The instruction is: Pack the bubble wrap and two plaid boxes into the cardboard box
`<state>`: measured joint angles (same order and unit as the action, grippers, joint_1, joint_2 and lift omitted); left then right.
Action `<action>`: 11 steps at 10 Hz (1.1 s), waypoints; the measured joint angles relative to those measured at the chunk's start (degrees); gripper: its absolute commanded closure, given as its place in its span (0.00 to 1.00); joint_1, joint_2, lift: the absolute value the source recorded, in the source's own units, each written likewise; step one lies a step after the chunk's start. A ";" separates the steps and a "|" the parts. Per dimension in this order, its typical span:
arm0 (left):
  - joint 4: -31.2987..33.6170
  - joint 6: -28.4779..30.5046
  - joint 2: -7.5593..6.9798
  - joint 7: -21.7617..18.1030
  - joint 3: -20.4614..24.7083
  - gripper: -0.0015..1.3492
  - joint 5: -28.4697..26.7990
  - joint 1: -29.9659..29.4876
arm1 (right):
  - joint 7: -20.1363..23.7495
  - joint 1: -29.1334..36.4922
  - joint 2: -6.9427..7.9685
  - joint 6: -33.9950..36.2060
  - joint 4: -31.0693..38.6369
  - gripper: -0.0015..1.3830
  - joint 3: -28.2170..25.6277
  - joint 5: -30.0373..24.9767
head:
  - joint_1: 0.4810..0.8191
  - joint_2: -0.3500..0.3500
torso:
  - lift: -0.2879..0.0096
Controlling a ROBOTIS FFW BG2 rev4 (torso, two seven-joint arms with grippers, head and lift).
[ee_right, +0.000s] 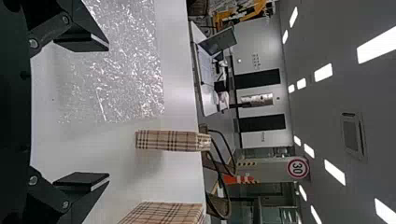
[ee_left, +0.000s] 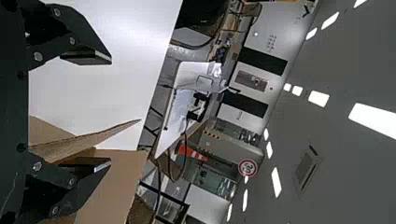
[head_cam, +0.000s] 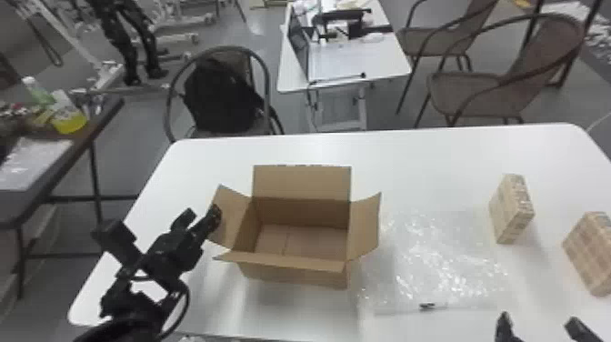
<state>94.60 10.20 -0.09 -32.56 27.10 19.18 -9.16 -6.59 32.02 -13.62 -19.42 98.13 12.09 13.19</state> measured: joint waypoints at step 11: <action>2.94 2.04 0.09 -0.40 1.14 0.90 -3.86 -0.62 | 0.00 -2.27 0.08 11.69 6.73 0.21 0.78 3.49 | 0.63 0.85 | 0.68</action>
<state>97.54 12.24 0.00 -32.96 28.25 15.32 -9.78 -6.59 29.75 -13.54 -7.73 104.86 12.87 16.68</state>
